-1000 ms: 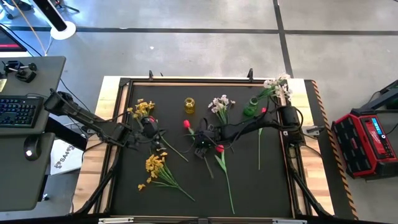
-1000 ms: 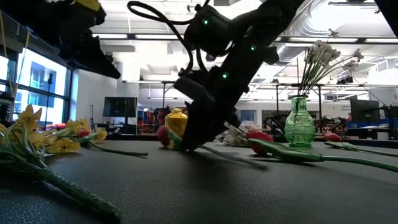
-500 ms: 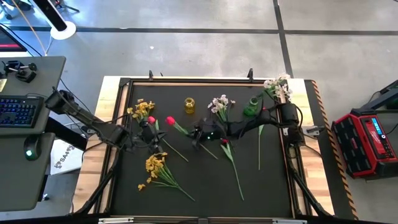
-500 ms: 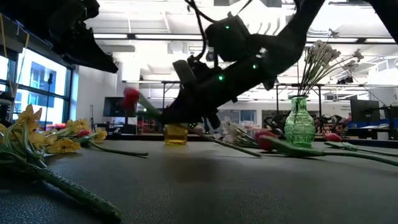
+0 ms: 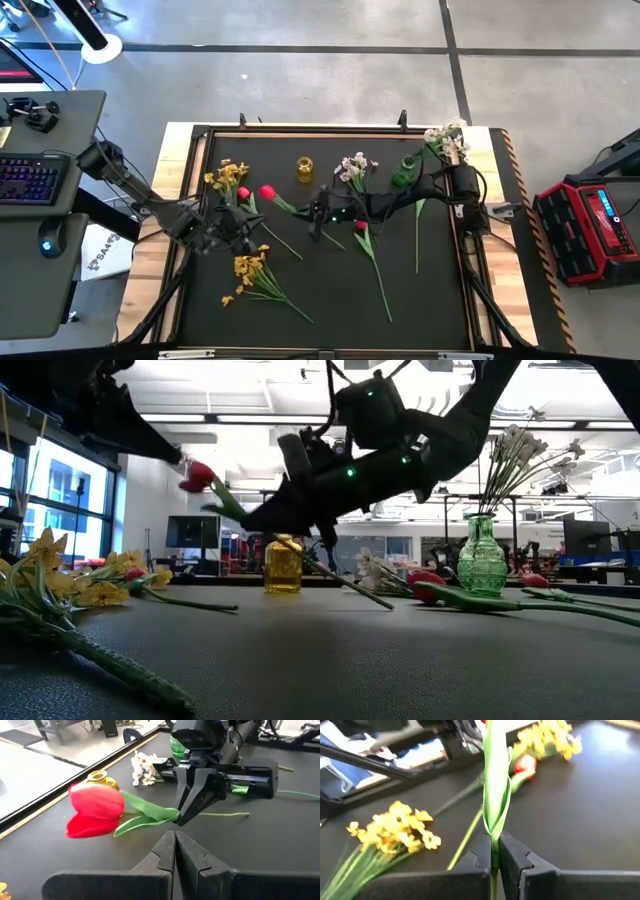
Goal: Sort flowers into vase by color
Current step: Put the red tulip into the yellow vase, then put the white flowers into the green vase
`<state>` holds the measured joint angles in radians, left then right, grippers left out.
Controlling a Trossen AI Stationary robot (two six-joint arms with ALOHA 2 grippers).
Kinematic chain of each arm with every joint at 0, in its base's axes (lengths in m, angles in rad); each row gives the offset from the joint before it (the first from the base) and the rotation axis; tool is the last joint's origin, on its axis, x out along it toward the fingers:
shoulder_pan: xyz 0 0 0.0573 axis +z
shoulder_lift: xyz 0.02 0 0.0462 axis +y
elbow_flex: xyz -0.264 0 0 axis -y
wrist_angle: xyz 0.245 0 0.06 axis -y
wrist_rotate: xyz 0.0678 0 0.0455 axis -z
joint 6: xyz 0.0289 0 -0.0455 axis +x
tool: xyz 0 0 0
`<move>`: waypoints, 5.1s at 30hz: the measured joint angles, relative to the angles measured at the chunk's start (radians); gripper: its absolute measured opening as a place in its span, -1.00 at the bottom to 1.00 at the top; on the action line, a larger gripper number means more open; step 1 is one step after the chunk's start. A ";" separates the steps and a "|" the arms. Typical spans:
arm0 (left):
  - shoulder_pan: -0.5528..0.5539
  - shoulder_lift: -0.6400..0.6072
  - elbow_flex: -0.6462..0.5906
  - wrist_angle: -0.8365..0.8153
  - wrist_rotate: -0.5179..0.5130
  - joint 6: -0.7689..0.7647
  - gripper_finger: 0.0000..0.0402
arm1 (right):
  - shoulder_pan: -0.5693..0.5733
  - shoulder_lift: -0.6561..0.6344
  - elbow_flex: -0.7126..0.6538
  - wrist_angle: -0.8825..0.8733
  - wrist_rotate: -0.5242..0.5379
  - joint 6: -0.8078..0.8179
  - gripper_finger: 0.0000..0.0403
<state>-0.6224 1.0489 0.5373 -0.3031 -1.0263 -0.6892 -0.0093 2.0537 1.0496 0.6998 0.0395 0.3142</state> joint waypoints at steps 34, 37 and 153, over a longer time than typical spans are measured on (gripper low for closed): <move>-0.127 0.000 -0.182 0.156 -0.180 -0.155 -1.00 | -0.345 -0.032 0.057 0.781 -0.218 -0.237 -1.00; -0.126 0.000 -0.182 0.160 -0.200 -0.154 -1.00 | -0.358 0.022 0.120 0.787 -0.223 -0.242 -1.00; -0.097 0.000 -0.180 0.204 -0.212 -0.095 -1.00 | 0.209 -0.483 0.231 -1.532 0.403 0.168 -0.29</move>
<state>-0.7194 1.0489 0.3569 -0.0993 -1.2381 -0.7845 0.1993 1.5707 1.2803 -0.8320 0.4428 0.4825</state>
